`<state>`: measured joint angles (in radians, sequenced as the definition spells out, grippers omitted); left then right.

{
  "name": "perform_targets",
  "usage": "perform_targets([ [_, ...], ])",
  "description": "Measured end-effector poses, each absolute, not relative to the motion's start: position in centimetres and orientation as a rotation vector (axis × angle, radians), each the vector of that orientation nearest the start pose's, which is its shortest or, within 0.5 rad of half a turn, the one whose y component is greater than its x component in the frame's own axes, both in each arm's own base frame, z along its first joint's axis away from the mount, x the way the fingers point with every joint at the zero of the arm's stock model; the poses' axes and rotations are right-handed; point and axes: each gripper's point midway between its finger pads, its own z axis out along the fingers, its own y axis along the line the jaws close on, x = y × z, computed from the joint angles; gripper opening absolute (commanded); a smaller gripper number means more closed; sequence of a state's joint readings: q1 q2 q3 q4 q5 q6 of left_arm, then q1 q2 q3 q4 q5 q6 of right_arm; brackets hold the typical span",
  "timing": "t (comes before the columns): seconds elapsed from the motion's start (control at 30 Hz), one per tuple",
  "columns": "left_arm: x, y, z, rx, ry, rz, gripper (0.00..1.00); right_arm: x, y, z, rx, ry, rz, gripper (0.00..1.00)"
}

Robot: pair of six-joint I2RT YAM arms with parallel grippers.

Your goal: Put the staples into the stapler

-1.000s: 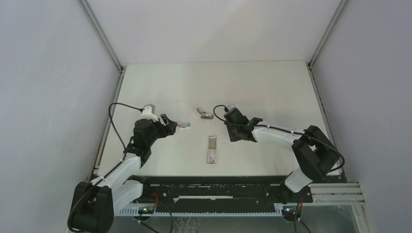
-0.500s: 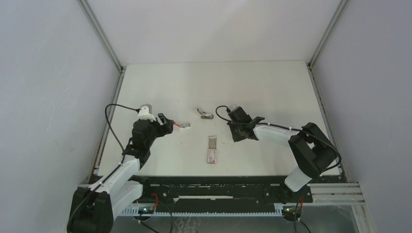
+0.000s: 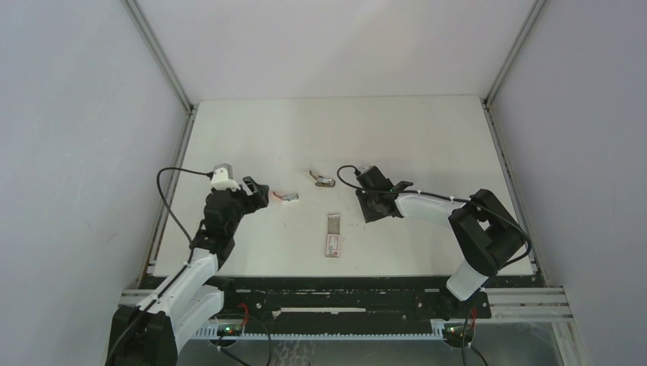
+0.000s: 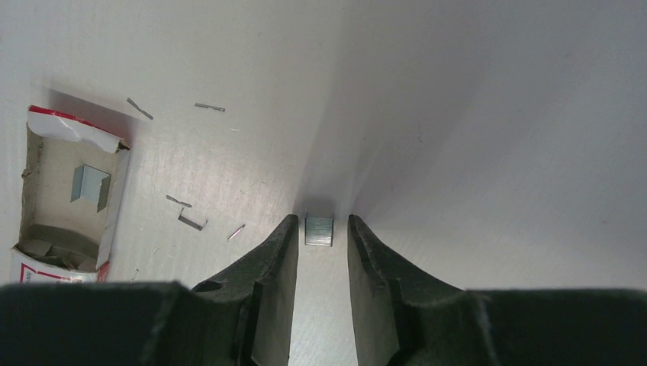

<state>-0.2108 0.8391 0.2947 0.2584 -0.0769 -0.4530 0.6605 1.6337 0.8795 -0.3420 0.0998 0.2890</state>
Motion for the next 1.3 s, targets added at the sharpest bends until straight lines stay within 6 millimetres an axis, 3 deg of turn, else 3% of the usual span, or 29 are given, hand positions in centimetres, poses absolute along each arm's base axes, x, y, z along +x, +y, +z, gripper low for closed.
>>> perform_targets([
  [0.27, 30.4, -7.1, 11.0, -0.282, 1.917, -0.376, 0.81, 27.4, 20.3, 1.2, -0.466, 2.638, 0.15, 0.23],
  [1.03, 30.4, -7.2, 10.3, -0.278, 1.942, -0.377, 0.81, 27.4, 20.3, 1.4, -0.469, 2.645, 0.126, 0.13],
  [1.3, 30.4, -9.5, 7.0, -0.277, 2.081, -0.491, 0.77, 27.9, 20.8, 5.0, -0.445, 2.561, 0.215, 0.12],
])
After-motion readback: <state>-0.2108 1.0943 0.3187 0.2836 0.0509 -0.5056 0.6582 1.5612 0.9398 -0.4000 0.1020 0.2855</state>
